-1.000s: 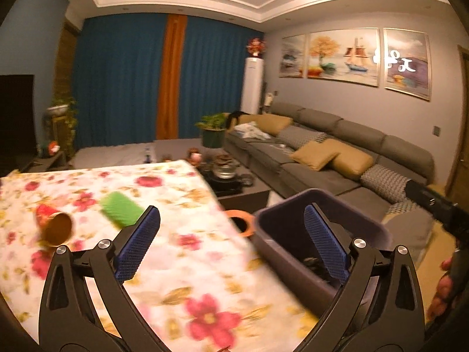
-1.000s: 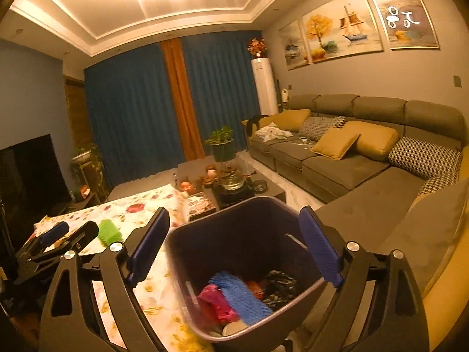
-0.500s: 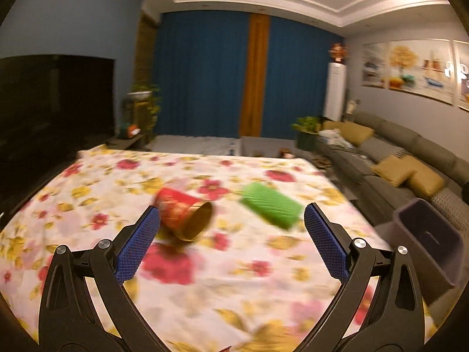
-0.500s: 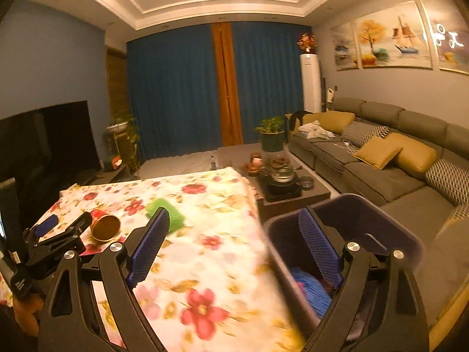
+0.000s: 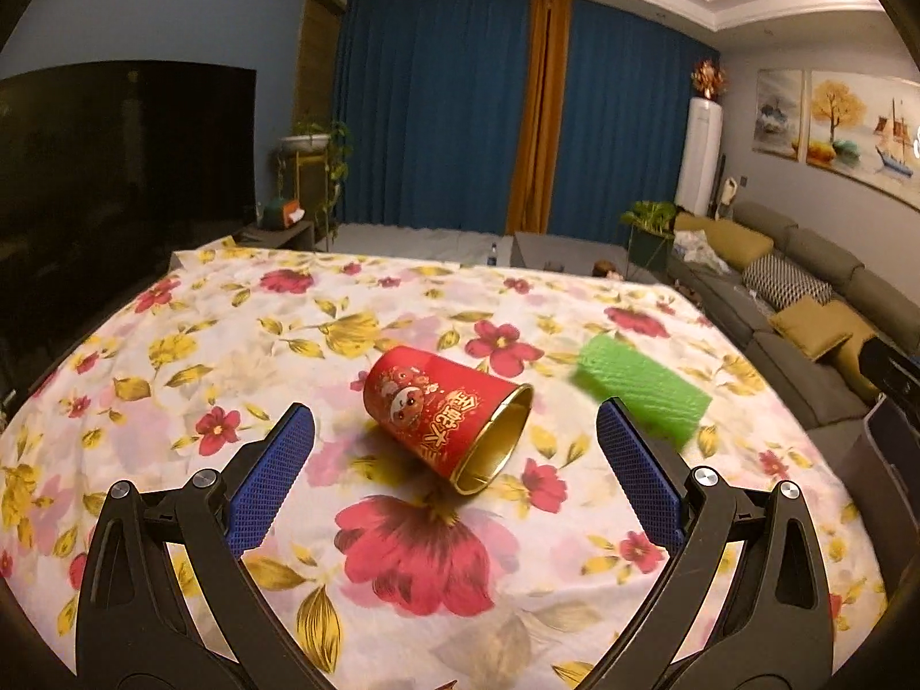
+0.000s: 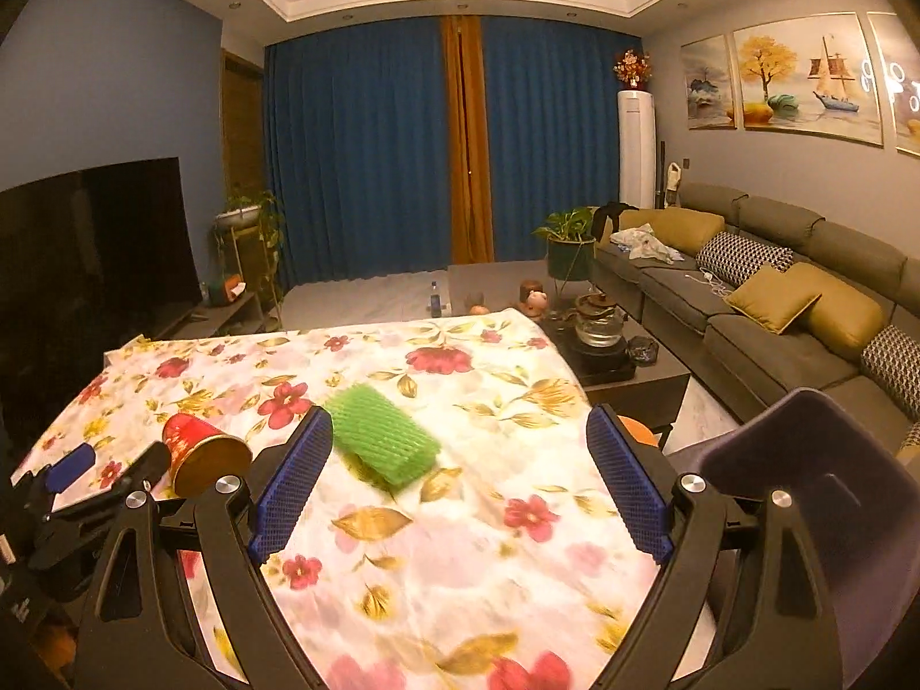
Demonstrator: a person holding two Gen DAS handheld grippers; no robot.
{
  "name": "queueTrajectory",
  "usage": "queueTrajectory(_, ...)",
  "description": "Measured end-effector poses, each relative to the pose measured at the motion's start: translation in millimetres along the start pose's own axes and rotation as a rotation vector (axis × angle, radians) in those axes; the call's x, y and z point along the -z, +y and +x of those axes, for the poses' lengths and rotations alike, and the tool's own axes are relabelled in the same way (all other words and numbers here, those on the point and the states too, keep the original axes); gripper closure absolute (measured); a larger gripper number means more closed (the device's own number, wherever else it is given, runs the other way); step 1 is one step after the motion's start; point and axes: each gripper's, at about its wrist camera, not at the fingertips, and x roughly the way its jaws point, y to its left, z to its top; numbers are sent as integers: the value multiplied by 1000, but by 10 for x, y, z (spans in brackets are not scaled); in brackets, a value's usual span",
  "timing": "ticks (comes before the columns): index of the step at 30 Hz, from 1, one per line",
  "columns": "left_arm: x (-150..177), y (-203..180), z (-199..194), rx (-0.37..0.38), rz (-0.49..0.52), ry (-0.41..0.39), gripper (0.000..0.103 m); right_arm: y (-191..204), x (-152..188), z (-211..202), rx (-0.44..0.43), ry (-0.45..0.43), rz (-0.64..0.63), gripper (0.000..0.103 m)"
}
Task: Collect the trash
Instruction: 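Grasp the red paper cup with the left gripper while the right grasps the green foam net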
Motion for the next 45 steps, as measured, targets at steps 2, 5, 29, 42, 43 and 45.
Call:
queueTrajectory(2,8,-12,96,-7,22,18,6,29,0,96,2,9,4,16)
queueTrajectory(5,10,-19,268,-12,43,70,8,62,13,244,3,30,7,16)
queueTrajectory(29,-24,253,718,105,-69,228,102,362,104,1155,-9,179,-74,16)
queueTrajectory(42,-321,343,331,160,-132,92,102,392,152,1761,-24,381,-53,25)
queueTrajectory(43,-333,359,308,162,-135,85,102,376,163,1789,-26,397,-46,27)
queueTrajectory(45,-368,361,246,166,-140,70,102,329,187,1866,-30,436,-23,27)
